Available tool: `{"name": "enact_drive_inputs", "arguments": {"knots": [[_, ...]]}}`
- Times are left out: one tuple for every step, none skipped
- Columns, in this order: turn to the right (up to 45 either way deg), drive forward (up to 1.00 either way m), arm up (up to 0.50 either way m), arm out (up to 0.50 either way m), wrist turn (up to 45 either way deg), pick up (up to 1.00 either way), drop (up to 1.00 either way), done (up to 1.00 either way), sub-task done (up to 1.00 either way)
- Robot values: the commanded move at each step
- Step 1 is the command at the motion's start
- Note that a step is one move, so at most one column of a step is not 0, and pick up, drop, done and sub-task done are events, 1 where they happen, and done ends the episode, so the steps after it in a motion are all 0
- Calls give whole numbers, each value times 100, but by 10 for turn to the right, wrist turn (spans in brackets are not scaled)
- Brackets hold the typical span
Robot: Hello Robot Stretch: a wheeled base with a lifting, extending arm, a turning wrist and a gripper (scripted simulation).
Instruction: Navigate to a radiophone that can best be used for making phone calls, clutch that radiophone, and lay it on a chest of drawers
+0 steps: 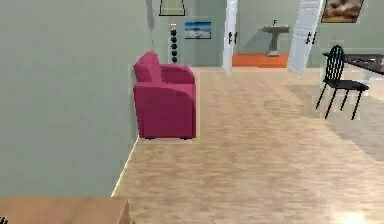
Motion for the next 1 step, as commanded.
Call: {"name": "enact_drive_inputs", "arguments": {"knots": [[-450, 0, 0, 0, 0, 0, 0, 0, 0]]}}
